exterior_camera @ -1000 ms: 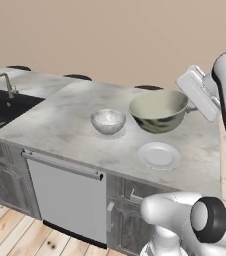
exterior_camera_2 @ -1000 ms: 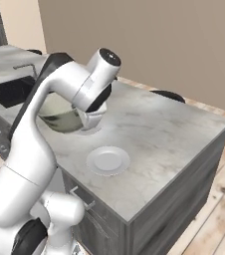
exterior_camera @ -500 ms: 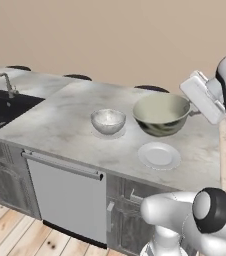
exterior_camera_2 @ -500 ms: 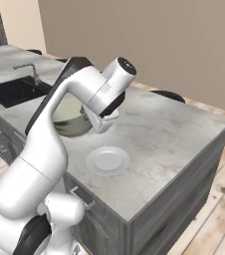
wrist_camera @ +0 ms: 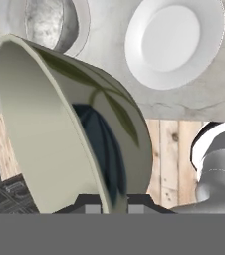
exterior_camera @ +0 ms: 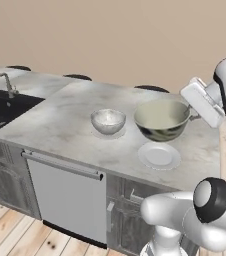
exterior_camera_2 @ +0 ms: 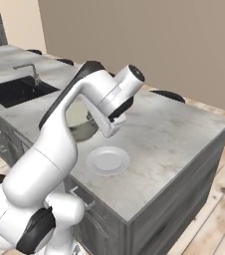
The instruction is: Move the bowls from the cabinet to the plates on the dining table.
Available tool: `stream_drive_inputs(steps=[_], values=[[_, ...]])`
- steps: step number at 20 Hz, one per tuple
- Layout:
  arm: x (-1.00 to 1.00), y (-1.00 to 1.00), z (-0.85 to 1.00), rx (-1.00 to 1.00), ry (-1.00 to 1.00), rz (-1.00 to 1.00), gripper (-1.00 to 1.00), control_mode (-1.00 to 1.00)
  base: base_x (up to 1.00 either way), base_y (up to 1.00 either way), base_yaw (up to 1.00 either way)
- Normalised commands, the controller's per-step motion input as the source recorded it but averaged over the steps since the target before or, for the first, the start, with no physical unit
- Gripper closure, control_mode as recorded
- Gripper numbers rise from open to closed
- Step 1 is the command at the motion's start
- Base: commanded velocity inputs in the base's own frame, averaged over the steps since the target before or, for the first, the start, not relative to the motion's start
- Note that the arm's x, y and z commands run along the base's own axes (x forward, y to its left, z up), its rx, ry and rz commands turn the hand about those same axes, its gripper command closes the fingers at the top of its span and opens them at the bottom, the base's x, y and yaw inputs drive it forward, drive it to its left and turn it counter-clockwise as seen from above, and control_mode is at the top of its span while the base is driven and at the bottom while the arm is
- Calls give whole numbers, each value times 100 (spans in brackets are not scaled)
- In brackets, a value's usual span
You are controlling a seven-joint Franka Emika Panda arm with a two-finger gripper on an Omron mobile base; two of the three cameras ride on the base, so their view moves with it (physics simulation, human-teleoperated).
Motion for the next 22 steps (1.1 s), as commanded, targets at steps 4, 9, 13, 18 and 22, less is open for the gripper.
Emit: stream_drive_inputs(steps=[4, 9, 13, 18, 22], values=[[8, -16, -16, 2, 1, 7, 100, -100, 0, 0, 0], [12, -15, -14, 3, 0, 5, 100, -100, 0, 0, 0], [8, -11, -17, 1, 0, 1, 100, -100, 0, 0, 0], [4, -10, -20, 0, 0, 0, 100, -100, 0, 0, 0], [6, -9, -20, 0, 0, 0, 100, -100, 0, 0, 0]])
